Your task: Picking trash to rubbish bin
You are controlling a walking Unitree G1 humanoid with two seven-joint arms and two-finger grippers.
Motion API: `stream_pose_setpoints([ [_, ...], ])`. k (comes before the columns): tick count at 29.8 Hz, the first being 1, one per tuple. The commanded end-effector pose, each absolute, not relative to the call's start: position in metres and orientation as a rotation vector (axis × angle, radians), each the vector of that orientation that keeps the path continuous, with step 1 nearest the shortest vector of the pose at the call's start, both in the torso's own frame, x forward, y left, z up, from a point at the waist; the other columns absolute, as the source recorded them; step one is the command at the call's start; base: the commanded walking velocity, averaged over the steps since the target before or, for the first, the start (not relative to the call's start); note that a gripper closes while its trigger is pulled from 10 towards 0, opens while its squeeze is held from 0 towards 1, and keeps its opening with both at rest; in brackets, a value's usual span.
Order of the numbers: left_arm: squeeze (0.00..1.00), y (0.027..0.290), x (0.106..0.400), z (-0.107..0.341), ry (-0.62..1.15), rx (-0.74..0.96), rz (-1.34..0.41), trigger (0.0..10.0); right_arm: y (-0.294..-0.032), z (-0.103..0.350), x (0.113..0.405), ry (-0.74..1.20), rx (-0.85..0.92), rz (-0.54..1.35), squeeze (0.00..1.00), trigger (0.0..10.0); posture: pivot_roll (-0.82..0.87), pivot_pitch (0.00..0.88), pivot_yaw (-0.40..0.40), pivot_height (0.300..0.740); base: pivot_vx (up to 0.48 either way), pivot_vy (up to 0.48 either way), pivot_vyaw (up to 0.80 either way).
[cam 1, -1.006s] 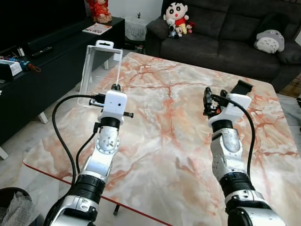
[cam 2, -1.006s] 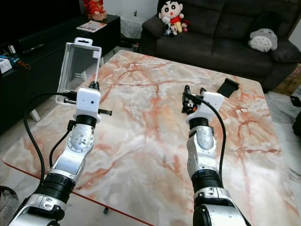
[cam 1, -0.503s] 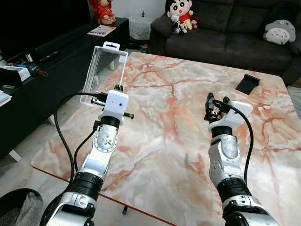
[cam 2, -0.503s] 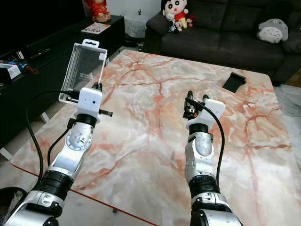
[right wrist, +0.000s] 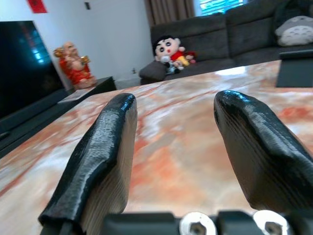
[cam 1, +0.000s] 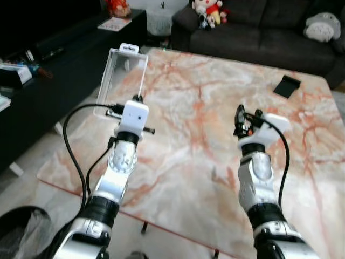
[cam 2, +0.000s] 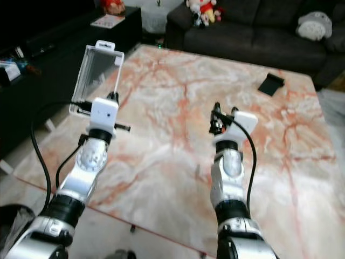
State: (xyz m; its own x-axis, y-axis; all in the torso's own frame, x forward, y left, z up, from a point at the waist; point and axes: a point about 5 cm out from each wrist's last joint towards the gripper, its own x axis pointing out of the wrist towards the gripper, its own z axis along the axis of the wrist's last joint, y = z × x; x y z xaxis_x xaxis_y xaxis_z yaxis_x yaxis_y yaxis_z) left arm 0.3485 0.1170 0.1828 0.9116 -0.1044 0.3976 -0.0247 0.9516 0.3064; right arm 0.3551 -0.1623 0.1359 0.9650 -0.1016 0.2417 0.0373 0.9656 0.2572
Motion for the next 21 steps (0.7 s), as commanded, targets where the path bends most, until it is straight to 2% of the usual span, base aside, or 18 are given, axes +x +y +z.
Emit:
stream_pose_setpoints([
  [1,0.0,0.1188,0.3474,0.1819,-0.422,0.315,-0.028,10.0,-0.1582,0.1377,0.3573,-0.252,0.255,-0.053,0.0,10.0,0.22,0.0,-0.051,0.74,-0.27,0.0,0.0],
  [21,0.0,0.1155,0.3461,0.1791,-0.412,0.305,-0.02,10.0,-0.1594,0.1371,0.3562,-0.248,0.25,-0.036,0.0,10.0,0.21,0.0,-0.064,0.74,-0.266,0.0,0.0],
])
